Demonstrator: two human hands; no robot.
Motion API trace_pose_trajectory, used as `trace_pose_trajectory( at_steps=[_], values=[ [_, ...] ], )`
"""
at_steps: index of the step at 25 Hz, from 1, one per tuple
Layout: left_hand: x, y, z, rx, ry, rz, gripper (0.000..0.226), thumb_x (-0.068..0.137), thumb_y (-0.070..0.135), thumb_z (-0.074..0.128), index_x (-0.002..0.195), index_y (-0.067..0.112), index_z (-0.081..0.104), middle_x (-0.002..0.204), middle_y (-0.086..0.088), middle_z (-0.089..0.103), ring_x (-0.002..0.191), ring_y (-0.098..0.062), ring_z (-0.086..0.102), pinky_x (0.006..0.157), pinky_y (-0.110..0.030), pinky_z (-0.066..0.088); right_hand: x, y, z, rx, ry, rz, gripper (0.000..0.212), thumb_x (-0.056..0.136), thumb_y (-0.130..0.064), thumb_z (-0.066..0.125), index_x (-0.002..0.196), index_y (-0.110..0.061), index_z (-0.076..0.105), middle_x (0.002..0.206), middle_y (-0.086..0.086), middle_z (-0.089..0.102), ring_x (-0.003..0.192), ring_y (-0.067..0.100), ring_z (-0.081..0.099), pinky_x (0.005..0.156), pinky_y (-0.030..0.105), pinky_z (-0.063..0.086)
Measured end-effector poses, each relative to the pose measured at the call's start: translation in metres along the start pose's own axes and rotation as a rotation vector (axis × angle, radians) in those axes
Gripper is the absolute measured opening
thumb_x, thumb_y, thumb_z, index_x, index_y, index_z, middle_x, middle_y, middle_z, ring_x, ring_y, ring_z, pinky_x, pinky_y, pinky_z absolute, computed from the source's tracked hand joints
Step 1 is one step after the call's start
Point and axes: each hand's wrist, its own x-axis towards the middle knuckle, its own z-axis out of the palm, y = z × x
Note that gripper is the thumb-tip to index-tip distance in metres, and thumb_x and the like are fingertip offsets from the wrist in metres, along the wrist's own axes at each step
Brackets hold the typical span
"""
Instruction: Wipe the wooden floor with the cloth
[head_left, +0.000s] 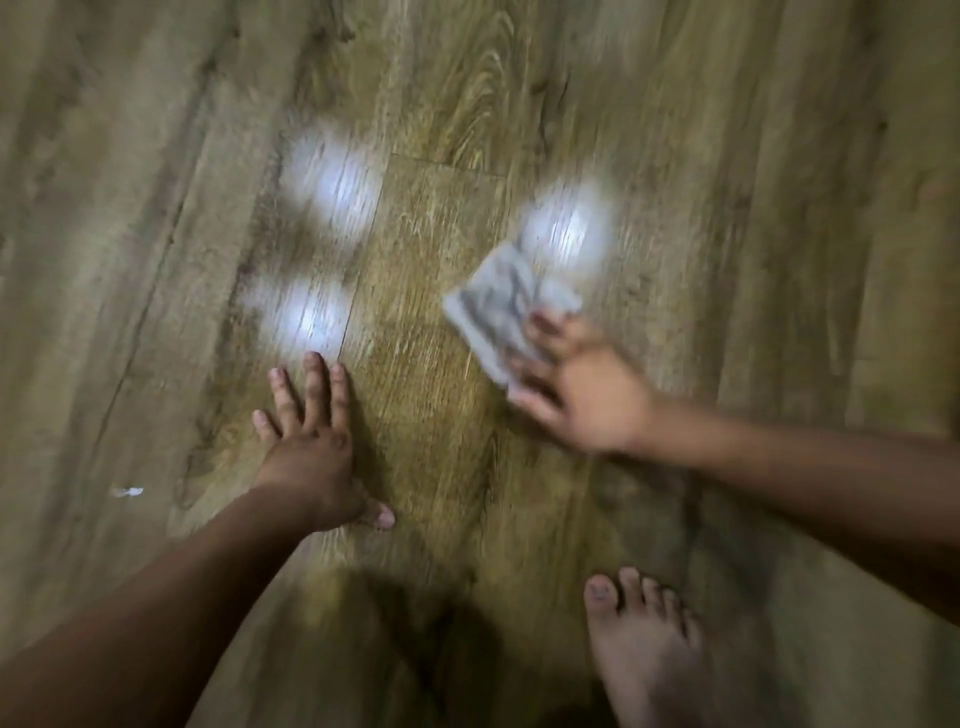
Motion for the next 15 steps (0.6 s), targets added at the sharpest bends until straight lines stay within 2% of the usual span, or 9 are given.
trace_pose_trajectory(
  at_steps=[2,3,4,5,8,10,11,13,15],
  values=[
    [0.0,0.0,-0.002,0.019,0.001,0.011,0.171,0.048,0.076,0.08,0.128,0.007,-0.054,0.136,-0.017,-0.063,0.132,-0.054,-0.043,0.117,-0.07,0.001,-0.082,-0.054,0.023,0.043,-0.231,-0.236,0.049,0.1,-0.052,0.037,0.13,-0.025,0.063,0.147,0.008,0.051,0.142,0.03,0.038,0.116,0.046,0.032],
    [0.0,0.0,-0.002,0.038,-0.003,0.016,0.17,0.05,0.076,0.08,0.127,0.005,-0.054,0.136,-0.019,-0.062,0.132,-0.055,-0.042,0.116,-0.071,0.003,-0.103,-0.063,0.029,0.062,-0.281,-0.306,0.044,0.099,-0.051,0.04,0.126,-0.027,0.066,0.149,0.003,0.049,0.143,0.026,0.037,0.118,0.045,0.028],
    [0.0,0.001,-0.002,0.047,-0.01,0.006,0.17,0.051,0.076,0.08,0.128,0.004,-0.054,0.136,-0.02,-0.061,0.132,-0.056,-0.04,0.116,-0.071,0.004,-0.107,-0.057,0.032,0.052,-0.232,-0.335,0.042,0.098,-0.049,0.041,0.122,-0.028,0.068,0.148,0.001,0.05,0.143,0.024,0.039,0.119,0.045,0.027],
    [-0.001,0.002,-0.002,0.054,-0.006,-0.012,0.169,0.052,0.076,0.079,0.129,0.004,-0.053,0.137,-0.022,-0.06,0.134,-0.057,-0.039,0.116,-0.071,0.004,-0.094,-0.039,0.031,0.033,-0.158,-0.3,0.042,0.098,-0.048,0.04,0.122,-0.027,0.067,0.146,0.001,0.053,0.14,0.024,0.043,0.118,0.046,0.031],
    [-0.009,0.021,-0.005,0.258,0.092,0.065,0.16,0.06,0.079,0.072,0.131,0.012,-0.055,0.138,-0.024,-0.058,0.132,-0.059,-0.038,0.111,-0.075,-0.004,-0.013,0.042,-0.014,-0.08,0.064,0.056,0.053,0.101,-0.048,0.028,0.142,-0.021,0.05,0.15,0.013,0.045,0.138,0.034,0.043,0.11,0.051,0.04],
    [-0.01,0.049,-0.01,0.462,0.171,0.294,0.142,0.074,0.067,0.07,0.136,0.026,-0.052,0.14,-0.022,-0.058,0.131,-0.061,-0.039,0.11,-0.077,-0.008,0.049,0.109,-0.048,-0.043,0.052,0.241,0.052,0.103,-0.05,0.026,0.148,-0.028,0.039,0.155,0.017,0.036,0.138,0.038,0.039,0.11,0.048,0.036],
    [-0.009,0.064,-0.014,0.553,0.142,0.388,0.136,0.08,0.058,0.07,0.136,0.03,-0.051,0.14,-0.02,-0.059,0.131,-0.062,-0.037,0.111,-0.077,-0.005,0.076,0.132,-0.062,0.023,0.037,0.337,0.05,0.103,-0.051,0.028,0.148,-0.032,0.039,0.157,0.016,0.032,0.141,0.039,0.035,0.113,0.048,0.033],
    [-0.005,0.083,-0.018,0.656,0.02,0.454,0.135,0.082,0.042,0.073,0.136,0.033,-0.051,0.137,-0.017,-0.061,0.13,-0.063,-0.038,0.112,-0.078,0.001,0.105,0.148,-0.077,0.046,-0.01,0.433,0.052,0.103,-0.051,0.028,0.15,-0.031,0.036,0.162,0.016,0.02,0.148,0.039,0.02,0.12,0.049,0.021],
    [-0.001,0.09,-0.021,0.718,-0.037,0.44,0.138,0.081,0.035,0.076,0.134,0.033,-0.051,0.136,-0.016,-0.062,0.128,-0.063,-0.04,0.111,-0.078,0.0,0.081,0.127,-0.066,0.035,-0.034,0.452,0.055,0.102,-0.054,0.025,0.152,-0.033,0.031,0.163,0.017,0.014,0.151,0.037,0.009,0.121,0.049,0.015]
  ],
)
